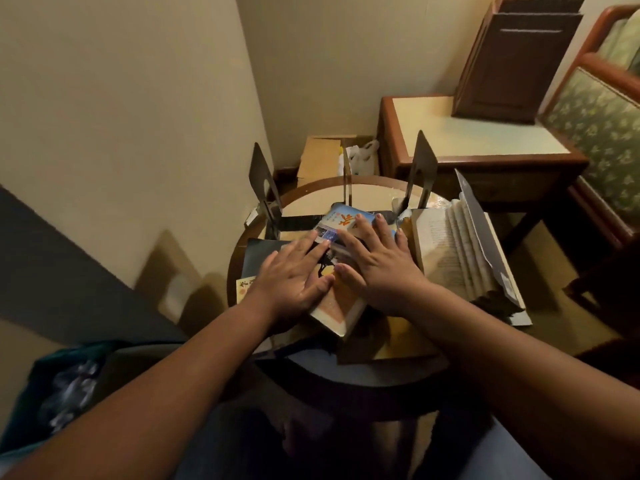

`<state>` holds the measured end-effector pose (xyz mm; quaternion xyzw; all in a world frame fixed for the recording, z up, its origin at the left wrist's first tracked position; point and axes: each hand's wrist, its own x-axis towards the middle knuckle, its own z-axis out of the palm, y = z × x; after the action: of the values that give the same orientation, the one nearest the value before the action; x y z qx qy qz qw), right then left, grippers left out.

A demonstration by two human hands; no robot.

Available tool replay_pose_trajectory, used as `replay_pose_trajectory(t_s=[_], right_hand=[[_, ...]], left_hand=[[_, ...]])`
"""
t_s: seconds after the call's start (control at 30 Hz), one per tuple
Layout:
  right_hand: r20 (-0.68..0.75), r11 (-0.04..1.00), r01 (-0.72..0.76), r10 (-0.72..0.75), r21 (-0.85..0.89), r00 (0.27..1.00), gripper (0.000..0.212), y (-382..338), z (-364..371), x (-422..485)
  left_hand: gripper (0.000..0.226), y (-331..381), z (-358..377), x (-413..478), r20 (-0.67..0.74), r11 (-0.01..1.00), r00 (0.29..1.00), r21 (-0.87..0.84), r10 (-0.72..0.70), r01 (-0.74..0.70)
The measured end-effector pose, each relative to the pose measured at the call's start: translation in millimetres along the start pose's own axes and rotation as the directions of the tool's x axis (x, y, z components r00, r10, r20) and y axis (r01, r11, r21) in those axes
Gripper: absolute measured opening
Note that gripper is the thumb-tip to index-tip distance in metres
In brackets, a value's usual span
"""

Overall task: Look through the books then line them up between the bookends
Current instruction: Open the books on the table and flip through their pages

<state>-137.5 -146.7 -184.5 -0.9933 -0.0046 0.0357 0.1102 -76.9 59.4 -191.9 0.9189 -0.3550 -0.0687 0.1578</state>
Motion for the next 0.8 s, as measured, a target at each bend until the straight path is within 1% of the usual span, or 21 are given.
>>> replay_pose_trajectory(t_s=[0.1,0.17,0.2,0.27,0.33,0.4,0.5,0.57,0.63,0.73,0.8], right_hand=[[0.03,0.999,0.02,-0.02,-0.024,0.999,0.071,-3,-6,-5],[0.055,1.0,-0.001,0.002,-0.015,0.998,0.07,-6,-12,-10],[0.069,1.0,-0.018,0.018,-0.005,0.997,0.069,-8,-15,-12],[0.088,0.999,-0.053,0.051,0.013,0.995,0.069,-13,-21,-17],[0.088,0.996,-0.087,0.085,0.017,0.993,0.07,-17,-24,-20],[0.082,0.994,-0.103,0.1,0.029,0.992,0.069,-20,-26,-21],[0.078,0.993,-0.103,0.098,0.053,0.992,0.07,-18,-29,-21],[0.055,0.992,-0.094,0.09,0.08,0.994,0.07,-14,-31,-20],[0.017,0.99,-0.078,0.076,0.115,0.997,0.069,-9,-35,-20],[-0.049,0.977,-0.05,0.061,0.206,0.997,0.066,-5,-48,-23],[-0.103,0.959,-0.034,0.065,0.28,0.993,0.068,-4,-54,-25]], left_hand=[[0.075,11,-6,-15,0.039,0.997,0.998,-0.044,-0.057,0.059],[0.079,15,-12,-28,0.068,0.995,0.996,-0.081,-0.055,0.061],[0.086,16,-15,-34,0.087,0.996,0.995,-0.07,-0.042,0.048],[0.107,16,-23,-42,0.115,1.0,0.993,0.018,-0.004,0.002],[0.114,19,-30,-46,0.122,0.994,0.992,0.098,0.033,-0.045],[0.107,25,-33,-49,0.116,0.988,0.989,0.118,0.09,-0.104],[0.092,30,-34,-48,0.037,0.975,0.978,0.075,0.206,-0.208],[0.082,28,-35,-45,-0.032,0.953,0.953,0.039,0.302,-0.301],[0.074,24,-38,-41,-0.082,0.928,0.924,0.045,0.373,-0.371],[0.066,21,-44,-40,-0.147,0.914,0.903,0.022,0.403,-0.404],[0.062,19,-49,-40,-0.167,0.913,0.903,-0.033,0.397,-0.408]])
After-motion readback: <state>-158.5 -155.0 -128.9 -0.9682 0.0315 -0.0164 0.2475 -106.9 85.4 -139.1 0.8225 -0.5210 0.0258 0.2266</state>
